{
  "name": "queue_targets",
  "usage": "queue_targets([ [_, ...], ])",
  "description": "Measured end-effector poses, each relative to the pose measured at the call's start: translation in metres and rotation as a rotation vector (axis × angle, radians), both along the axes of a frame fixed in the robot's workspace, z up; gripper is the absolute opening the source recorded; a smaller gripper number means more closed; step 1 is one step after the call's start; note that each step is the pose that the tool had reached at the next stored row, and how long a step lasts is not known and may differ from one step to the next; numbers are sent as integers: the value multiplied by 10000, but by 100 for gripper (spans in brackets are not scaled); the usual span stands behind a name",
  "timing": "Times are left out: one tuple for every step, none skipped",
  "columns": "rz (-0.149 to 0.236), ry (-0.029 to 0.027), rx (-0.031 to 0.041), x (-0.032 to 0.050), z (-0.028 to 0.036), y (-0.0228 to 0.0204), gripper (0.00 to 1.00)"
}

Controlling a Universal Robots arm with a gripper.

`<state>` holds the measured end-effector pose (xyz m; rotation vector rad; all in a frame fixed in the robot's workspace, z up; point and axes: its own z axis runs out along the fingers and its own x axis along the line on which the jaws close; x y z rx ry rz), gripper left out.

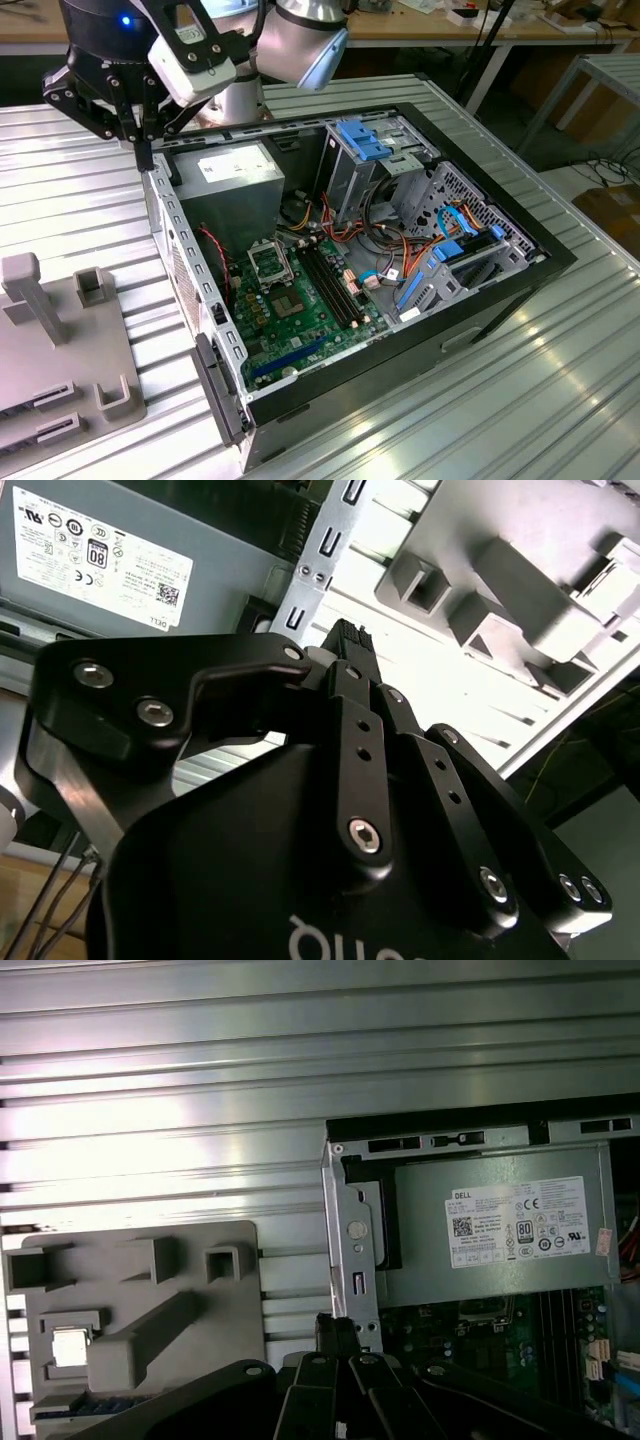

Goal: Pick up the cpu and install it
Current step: 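Reach for the cpu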

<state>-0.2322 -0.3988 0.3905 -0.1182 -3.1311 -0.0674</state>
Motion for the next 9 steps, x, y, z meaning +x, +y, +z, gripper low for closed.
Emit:
queue_targets([
  [0, 4, -1, -5, 0, 0, 11],
  [0, 8, 0, -10, 0, 0, 11],
  [0, 15, 0, -15, -1, 0, 11],
  [0, 19, 0, -19, -1, 0, 11],
  [-1, 26, -1, -26, -1, 0, 11],
  [-1, 29, 0, -32, -2, 0, 11],
  [0, 33, -1, -37, -2, 0, 11],
  [0, 36, 0, -42, -2, 0, 11],
  [0, 42, 0, -49, -3, 0, 11],
])
